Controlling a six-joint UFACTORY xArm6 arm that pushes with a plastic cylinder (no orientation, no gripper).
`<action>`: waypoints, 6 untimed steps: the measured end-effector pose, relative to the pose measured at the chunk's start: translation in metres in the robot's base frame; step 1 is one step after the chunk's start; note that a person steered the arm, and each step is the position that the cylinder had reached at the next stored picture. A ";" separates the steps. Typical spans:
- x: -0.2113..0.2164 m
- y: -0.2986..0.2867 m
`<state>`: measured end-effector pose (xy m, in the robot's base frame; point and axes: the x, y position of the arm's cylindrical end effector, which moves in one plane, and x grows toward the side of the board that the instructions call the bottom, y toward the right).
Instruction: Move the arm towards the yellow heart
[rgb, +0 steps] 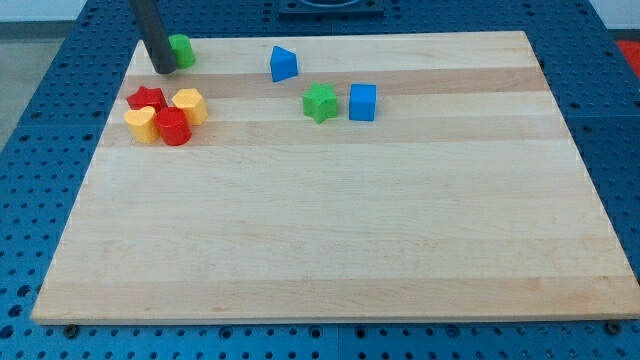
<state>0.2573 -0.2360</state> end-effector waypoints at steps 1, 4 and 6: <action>0.000 0.016; 0.016 0.076; 0.068 0.107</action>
<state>0.3257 -0.1287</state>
